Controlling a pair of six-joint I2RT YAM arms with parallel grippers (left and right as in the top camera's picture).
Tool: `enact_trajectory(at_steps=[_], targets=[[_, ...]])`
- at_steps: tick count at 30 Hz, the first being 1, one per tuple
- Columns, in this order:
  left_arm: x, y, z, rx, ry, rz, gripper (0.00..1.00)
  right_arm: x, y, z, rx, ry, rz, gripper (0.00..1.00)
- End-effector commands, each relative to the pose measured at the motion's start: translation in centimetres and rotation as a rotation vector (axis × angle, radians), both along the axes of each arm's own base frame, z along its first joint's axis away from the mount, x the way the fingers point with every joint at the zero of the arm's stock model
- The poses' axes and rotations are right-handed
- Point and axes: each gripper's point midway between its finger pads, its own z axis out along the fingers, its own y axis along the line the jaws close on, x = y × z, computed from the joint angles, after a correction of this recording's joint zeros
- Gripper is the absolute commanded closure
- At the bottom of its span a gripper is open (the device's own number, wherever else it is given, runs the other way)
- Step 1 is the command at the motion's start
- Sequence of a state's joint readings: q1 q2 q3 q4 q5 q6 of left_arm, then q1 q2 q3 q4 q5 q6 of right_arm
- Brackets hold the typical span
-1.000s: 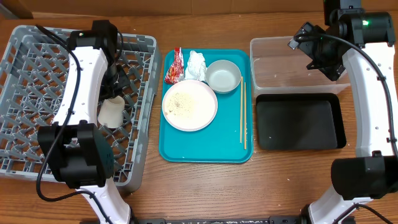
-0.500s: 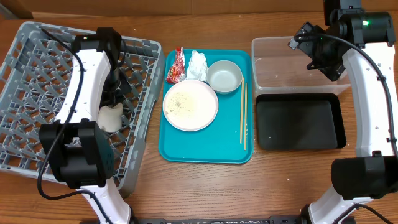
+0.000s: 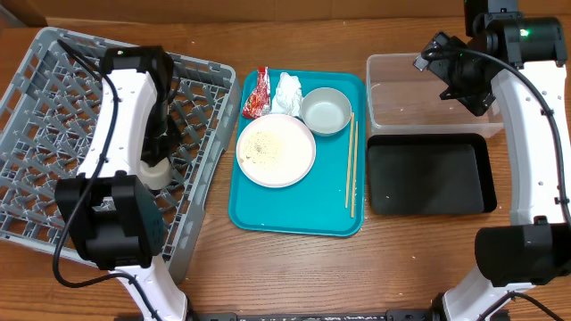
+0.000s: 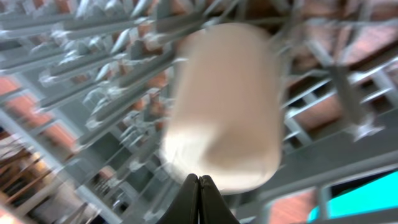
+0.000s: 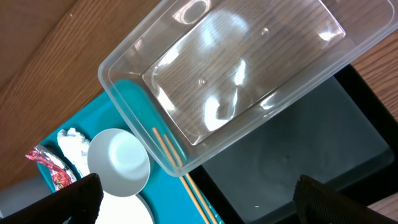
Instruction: Sort waste into correct bins and load items into the dishwasher
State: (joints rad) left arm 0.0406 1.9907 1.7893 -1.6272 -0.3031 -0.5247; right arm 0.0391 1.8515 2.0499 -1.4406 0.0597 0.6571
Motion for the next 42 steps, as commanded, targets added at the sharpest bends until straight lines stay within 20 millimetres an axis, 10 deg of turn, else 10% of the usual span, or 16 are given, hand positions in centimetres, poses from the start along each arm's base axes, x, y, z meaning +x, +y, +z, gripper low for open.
enact_trajectory(at_steps=[1, 19, 21, 23, 42], targets=[[0.5, 1.5, 3.8, 0.085, -0.076, 0.011, 0.96, 0.2, -0.2, 0.8, -0.009, -0.026, -0.003, 0.0], [-3.2, 4.9, 12.3, 0.083, -0.361, 0.12, 0.63, 0.2, -0.2, 0.8, -0.009, -0.026, -0.003, 0.0], [-3.7, 5.3, 12.9, 0.09, -0.385, 0.144, 0.45, 0.2, -0.2, 0.8, -0.009, -0.026, -0.003, 0.0], [-4.1, 5.6, 13.5, 0.098, -0.412, 0.175, 0.0, 0.2, -0.2, 0.8, -0.009, -0.026, -0.003, 0.0], [-5.7, 5.3, 18.0, 0.097, -0.667, 0.301, 0.0, 0.2, -0.2, 0.8, -0.009, -0.026, -0.003, 0.0]])
